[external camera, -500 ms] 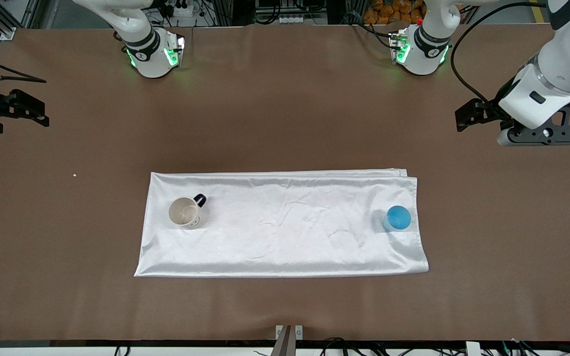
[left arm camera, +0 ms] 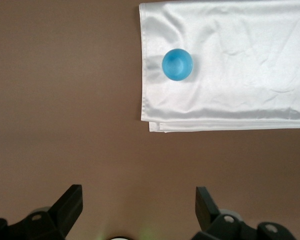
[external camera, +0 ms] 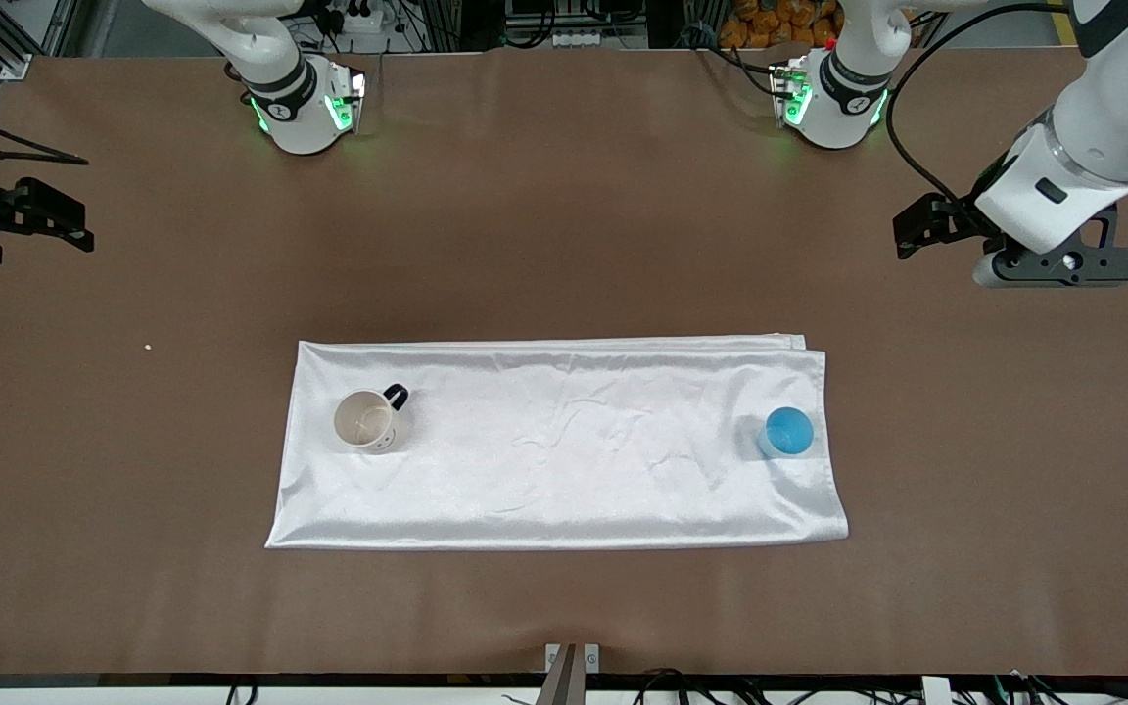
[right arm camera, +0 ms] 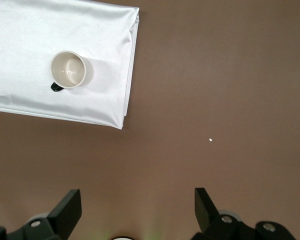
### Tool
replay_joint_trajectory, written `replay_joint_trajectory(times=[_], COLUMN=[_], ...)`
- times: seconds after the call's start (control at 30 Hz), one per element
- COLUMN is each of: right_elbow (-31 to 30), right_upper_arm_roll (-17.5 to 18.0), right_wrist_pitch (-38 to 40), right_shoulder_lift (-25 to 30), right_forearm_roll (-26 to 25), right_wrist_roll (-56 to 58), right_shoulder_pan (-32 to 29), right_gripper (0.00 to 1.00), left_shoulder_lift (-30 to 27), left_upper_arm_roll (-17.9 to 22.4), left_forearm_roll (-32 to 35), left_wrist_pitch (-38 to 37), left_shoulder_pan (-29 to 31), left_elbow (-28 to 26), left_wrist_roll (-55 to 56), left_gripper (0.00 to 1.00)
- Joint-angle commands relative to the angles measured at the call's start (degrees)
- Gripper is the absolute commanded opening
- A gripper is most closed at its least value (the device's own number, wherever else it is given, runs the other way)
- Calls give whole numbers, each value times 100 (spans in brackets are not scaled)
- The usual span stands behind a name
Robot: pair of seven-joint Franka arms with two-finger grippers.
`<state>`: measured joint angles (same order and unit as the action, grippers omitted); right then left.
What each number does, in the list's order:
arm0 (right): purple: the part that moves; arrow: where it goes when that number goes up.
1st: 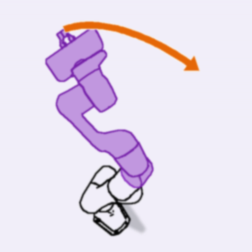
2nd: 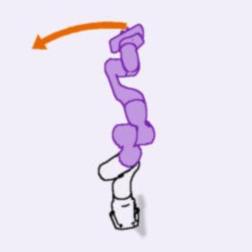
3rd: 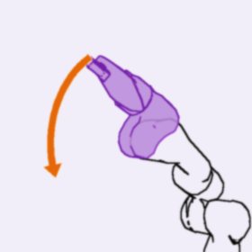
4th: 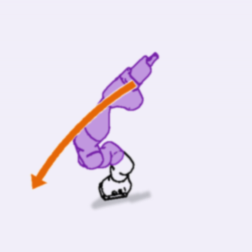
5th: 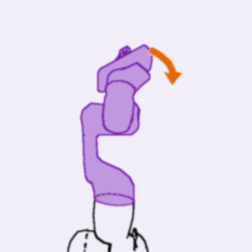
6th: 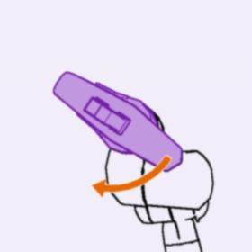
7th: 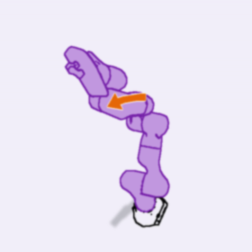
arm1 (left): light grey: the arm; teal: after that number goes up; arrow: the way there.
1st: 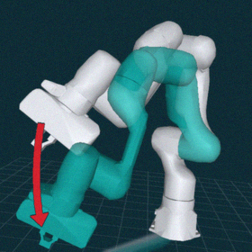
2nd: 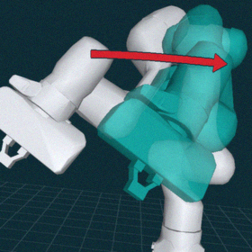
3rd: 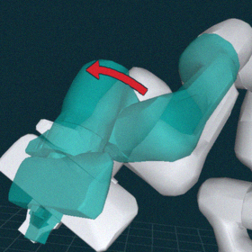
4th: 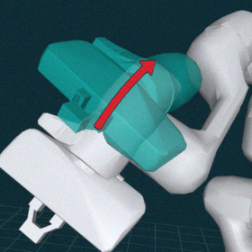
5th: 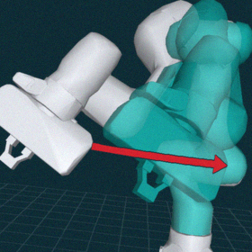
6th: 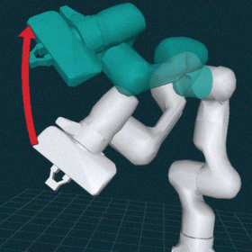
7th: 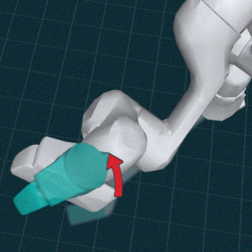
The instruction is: Place blue cup into white mug on table
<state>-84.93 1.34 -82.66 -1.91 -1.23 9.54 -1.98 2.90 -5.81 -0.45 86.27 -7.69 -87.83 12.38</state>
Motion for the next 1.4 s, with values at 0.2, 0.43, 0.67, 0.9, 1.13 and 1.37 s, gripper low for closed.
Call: replay_joint_trajectory(times=[0.2,0.43,0.67,0.9,1.13,1.37], right_elbow=[29,29,-77,-1025,-2097,-2853], right_upper_arm_roll=[-37,-37,-37,-28,7,7], right_wrist_pitch=[-83,-84,-101,-1049,-2086,-2868], right_shoulder_lift=[68,59,16,77,68,-19], right_forearm_roll=[-53,-35,-26,123,149,149], right_wrist_roll=[13,13,4,-294,-1322,-2639], right_shoulder_pan=[40,31,31,58,330,1164], right_gripper=[100,100,100,100,100,100], left_shoulder_lift=[-44,35,737,1441,2074,2662], left_upper_arm_roll=[-26,-131,-263,-254,-263,-263], left_forearm_roll=[230,221,221,361,687,731], left_wrist_pitch=[39,723,1673,2526,3238,3871], left_shoulder_pan=[-40,-154,-172,-172,-180,-233], left_elbow=[-58,-506,-577,-551,-542,-498], left_wrist_roll=[1,18,45,-25,-8,1], left_gripper=[100,100,100,100,100,100])
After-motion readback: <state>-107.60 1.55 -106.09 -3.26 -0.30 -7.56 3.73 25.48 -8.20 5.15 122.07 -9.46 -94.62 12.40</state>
